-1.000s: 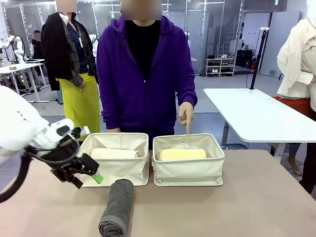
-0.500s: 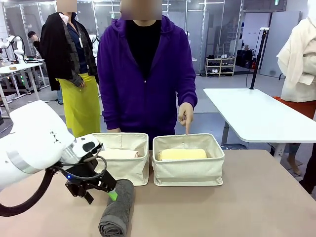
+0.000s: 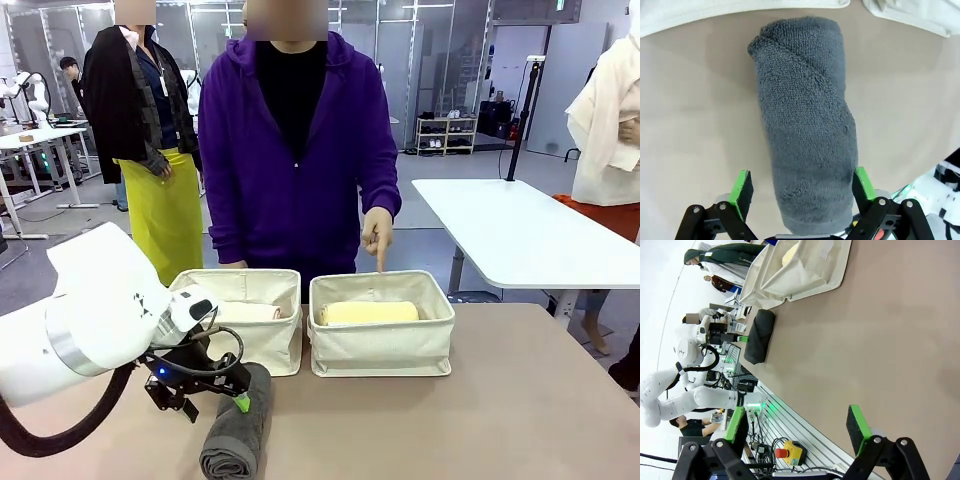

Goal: Divide the towels into two baskets.
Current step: Pick up one hotel-folded towel from the bottom of the table and place it in the Fabric basket indicated by the person.

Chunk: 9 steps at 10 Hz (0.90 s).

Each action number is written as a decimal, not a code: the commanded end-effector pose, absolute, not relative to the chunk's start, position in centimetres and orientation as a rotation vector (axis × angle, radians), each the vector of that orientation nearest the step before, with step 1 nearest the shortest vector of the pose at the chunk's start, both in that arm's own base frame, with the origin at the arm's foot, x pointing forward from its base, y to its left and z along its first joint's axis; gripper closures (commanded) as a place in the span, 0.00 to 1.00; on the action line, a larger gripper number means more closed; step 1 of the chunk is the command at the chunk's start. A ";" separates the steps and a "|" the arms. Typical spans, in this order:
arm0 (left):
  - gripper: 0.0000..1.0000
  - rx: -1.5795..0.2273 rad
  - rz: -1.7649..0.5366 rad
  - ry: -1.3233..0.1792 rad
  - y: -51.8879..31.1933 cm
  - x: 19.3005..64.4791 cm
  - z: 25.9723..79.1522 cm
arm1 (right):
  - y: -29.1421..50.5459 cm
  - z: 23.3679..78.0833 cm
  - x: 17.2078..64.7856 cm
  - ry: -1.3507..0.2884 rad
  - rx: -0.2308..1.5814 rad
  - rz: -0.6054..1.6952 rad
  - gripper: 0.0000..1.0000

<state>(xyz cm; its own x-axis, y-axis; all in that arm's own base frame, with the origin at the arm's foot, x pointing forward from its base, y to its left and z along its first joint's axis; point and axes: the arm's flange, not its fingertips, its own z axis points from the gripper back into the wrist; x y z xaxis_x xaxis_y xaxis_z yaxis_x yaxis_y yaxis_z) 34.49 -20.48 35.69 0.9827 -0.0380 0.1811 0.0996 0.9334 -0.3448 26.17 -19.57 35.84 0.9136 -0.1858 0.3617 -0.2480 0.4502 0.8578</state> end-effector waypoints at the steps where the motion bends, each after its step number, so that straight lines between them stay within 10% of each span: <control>1: 0.00 -0.364 -0.029 -0.209 -20.1 33.3 34.1 | -19.5 36.3 26.0 -0.441 1.120 0.025 0.00; 9: 0.00 -0.503 -0.097 -0.159 -20.9 34.0 30.9 | -19.5 36.3 26.0 -0.441 1.120 0.025 0.00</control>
<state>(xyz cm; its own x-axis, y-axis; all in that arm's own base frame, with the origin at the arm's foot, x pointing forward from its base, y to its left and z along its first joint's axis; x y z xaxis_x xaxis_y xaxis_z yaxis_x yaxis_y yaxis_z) 34.60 -21.24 32.33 0.9882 -0.0416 0.1474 0.1042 0.8880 -0.4480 26.17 -19.57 35.84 0.9136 -0.1859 0.3616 -0.2480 0.4502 0.8578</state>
